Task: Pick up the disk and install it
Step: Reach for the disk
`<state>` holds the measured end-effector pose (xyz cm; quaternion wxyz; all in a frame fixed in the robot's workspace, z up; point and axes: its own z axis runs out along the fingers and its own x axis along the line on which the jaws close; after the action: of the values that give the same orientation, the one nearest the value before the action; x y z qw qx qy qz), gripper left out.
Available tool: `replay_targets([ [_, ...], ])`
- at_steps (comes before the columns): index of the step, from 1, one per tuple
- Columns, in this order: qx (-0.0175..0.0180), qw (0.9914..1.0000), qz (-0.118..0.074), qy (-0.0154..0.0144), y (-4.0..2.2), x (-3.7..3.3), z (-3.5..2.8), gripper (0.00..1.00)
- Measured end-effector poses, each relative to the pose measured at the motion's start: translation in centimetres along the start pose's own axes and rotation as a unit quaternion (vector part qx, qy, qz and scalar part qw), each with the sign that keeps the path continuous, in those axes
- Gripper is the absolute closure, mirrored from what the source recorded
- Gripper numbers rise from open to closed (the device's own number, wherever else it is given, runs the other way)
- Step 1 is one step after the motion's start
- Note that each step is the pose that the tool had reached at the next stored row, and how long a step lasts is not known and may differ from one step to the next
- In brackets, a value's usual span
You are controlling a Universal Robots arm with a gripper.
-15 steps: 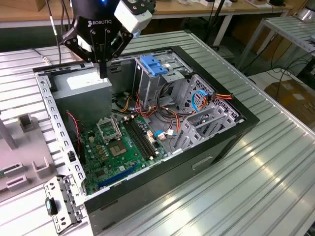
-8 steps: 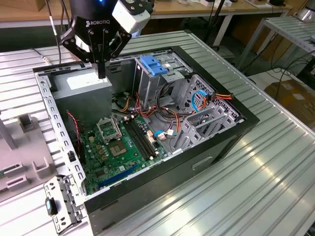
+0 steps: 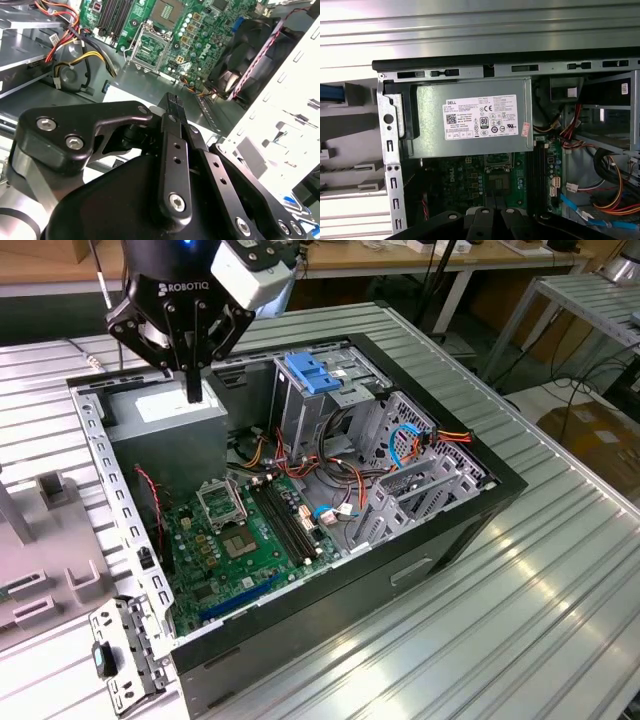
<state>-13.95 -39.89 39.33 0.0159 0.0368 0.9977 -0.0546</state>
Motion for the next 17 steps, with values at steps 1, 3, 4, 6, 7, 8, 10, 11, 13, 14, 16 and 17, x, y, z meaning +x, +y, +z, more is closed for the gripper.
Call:
replay_targets([
  [1, 0.0, 1.0, 0.0, 0.0, -0.01, 0.13, 0.0, 0.89],
  [3, 0.0, 1.0, 0.0, 0.0, -0.02, 0.32, -0.01, 0.89],
  [4, 0.0, 1.0, 0.0, 0.0, -0.03, 0.39, -0.01, 0.89],
  [6, 0.0, 1.0, 0.0, 0.0, -0.05, 0.62, -0.01, 0.89],
  [7, -0.0001, 1.0, 0.0, 0.0, -0.05, 0.7, -0.01, 0.89],
  [8, 0.0, 1.0, 0.0, 0.0, -0.06, 0.8, -0.02, 0.89],
  [10, 0.0, 1.0, 0.0, 0.0, -0.07, 0.91, -0.03, 0.89],
  [11, 0.0, 1.0, 0.0, 0.0, -0.07, 0.97, -0.03, 0.89],
  [13, 0.0, 1.0, 0.0, 0.0, -0.08, 1.1, -0.03, 0.89],
  [14, 0.0, 1.0, 0.0, 0.0, -0.09, 1.2, -0.03, 0.89],
  [16, 0.0, 1.0, 0.0, 0.0, -0.1, 1.29, -0.04, 0.89],
  [17, 0.0, 1.0, 0.0, 0.0, -0.1, 1.34, -0.03, 0.89],
])
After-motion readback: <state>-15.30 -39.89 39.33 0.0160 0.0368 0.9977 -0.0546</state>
